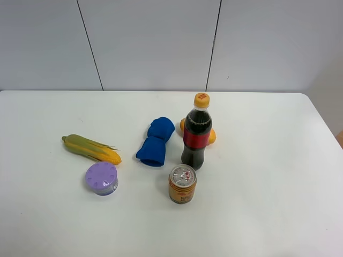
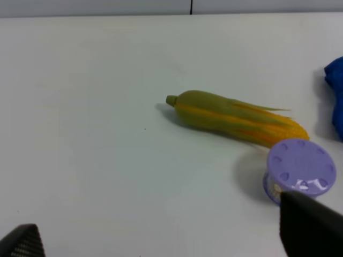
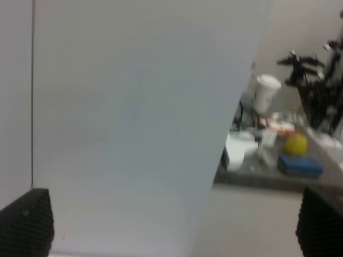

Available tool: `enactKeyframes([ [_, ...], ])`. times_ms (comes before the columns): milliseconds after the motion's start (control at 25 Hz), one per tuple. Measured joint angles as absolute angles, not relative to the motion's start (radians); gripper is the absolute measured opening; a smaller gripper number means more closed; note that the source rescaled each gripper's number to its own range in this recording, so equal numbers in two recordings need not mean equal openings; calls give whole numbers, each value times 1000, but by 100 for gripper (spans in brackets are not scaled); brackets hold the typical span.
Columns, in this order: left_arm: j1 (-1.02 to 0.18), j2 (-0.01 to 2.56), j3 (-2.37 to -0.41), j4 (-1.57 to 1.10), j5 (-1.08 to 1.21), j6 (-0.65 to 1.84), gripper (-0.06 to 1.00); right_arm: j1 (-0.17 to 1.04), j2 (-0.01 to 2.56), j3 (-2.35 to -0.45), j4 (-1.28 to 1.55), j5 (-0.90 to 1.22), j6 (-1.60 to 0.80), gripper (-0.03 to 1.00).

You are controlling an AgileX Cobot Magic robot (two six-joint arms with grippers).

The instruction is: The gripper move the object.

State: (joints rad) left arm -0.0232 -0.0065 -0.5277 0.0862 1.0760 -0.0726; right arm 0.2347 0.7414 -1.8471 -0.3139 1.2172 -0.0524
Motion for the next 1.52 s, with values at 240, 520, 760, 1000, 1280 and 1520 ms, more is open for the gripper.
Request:
enactKeyframes([
  [240, -23, -6, -528, 86, 1076, -73, 100, 70, 408, -1354, -168, 1211, -68, 83],
  [520, -23, -6, -528, 86, 1076, -73, 100, 97, 111, -833, -167, 1155, 46, 83],
  [760, -23, -6, -528, 86, 1076, -73, 100, 101, -3, -582, -163, 1169, 83, 83],
  [1000, -23, -6, -528, 86, 1076, -73, 100, 102, -3, -538, -142, 1188, 87, 83],
  [1280, -23, -6, -528, 86, 1076, -73, 100, 102, -3, -538, -132, 1188, 87, 83],
  [1520, -23, -6, -528, 86, 1076, -73, 100, 102, -3, -538, -131, 1186, 102, 83],
])
